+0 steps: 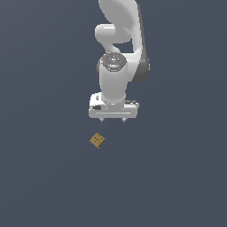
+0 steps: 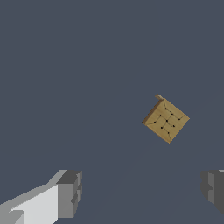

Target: Pick up the object and move it to a goal position.

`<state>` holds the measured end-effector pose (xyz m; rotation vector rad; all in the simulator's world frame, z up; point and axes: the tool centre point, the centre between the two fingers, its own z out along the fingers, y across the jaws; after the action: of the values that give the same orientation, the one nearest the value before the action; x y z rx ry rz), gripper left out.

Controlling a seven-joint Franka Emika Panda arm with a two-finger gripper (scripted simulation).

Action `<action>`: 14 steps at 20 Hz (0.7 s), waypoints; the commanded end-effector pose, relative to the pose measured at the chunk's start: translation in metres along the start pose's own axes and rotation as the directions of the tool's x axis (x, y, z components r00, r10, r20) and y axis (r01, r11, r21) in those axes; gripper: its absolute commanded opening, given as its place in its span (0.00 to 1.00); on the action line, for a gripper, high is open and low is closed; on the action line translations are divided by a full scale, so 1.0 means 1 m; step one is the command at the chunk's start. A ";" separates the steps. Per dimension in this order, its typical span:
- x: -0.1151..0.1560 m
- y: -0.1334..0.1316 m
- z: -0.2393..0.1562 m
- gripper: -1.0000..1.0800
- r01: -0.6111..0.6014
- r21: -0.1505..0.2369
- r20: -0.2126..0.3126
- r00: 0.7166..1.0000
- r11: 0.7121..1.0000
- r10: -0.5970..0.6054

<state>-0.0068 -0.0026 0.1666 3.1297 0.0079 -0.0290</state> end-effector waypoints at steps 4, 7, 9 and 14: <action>0.000 -0.001 -0.002 0.96 0.003 0.003 -0.002 1.000 1.000 -0.003; 0.001 -0.002 -0.009 0.96 0.010 0.011 -0.007 1.000 1.000 -0.010; 0.001 -0.003 -0.012 0.96 0.013 0.016 -0.010 1.000 1.000 -0.013; 0.001 -0.003 -0.013 0.96 0.014 0.017 -0.010 1.000 1.000 -0.014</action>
<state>-0.0055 0.0009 0.1799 3.1471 0.0286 -0.0123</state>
